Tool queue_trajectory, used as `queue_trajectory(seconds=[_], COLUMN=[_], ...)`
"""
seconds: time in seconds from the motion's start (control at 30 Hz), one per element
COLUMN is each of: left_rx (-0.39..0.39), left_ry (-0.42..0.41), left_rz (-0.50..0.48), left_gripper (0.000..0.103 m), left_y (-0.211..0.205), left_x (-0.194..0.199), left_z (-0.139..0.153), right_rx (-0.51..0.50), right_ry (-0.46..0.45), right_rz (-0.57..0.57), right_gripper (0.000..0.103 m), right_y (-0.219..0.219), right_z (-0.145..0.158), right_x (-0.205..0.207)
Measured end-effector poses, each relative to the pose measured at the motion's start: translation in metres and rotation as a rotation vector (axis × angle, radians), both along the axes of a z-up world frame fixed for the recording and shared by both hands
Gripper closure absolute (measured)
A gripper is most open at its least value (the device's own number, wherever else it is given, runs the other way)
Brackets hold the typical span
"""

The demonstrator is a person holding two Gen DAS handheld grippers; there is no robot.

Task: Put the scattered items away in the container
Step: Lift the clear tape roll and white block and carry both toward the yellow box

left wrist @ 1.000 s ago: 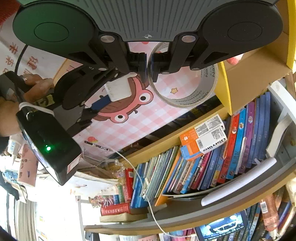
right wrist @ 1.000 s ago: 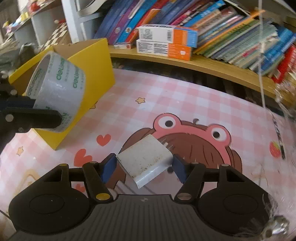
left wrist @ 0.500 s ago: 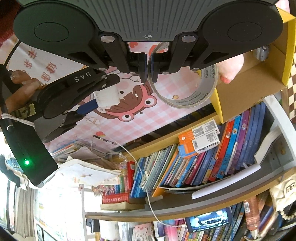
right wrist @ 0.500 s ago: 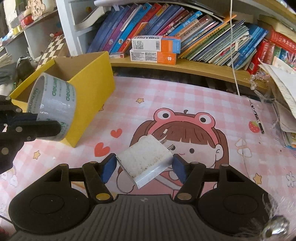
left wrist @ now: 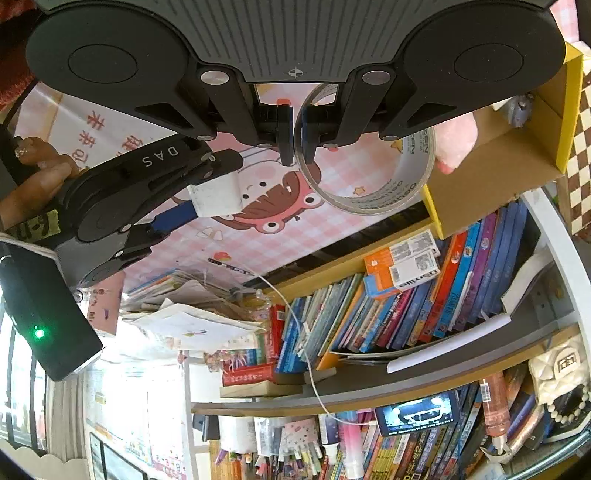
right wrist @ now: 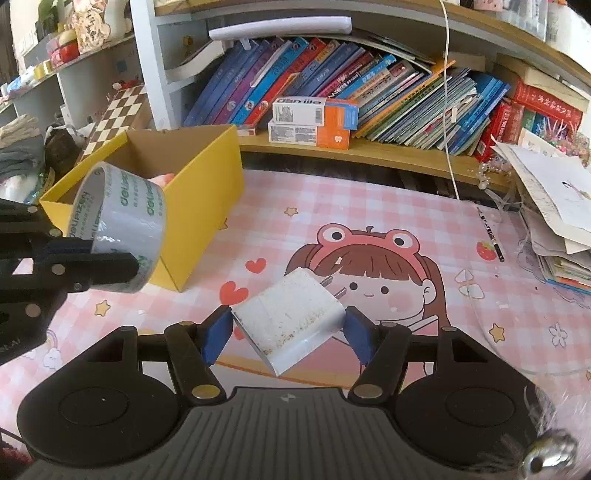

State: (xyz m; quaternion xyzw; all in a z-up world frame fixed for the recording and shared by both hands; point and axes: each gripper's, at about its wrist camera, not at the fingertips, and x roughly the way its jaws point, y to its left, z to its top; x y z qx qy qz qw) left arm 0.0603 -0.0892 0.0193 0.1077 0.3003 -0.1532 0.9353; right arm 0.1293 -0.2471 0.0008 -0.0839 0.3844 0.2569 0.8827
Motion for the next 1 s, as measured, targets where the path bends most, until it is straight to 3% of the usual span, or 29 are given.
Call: queue_trajectory(seconds=[1.0], left_rx=[-0.028], left_ry=[-0.040], left_rz=[0.057], left_gripper=[0.100], left_y=[0.088], left_x=[-0.057], left_z=[0.013], right_rx=[0.014], right_ry=[-0.082], right_rz=[0.051], right_gripper=[0.040], right_y=[0.088], right_z=[0.036], right_x=[-0.066])
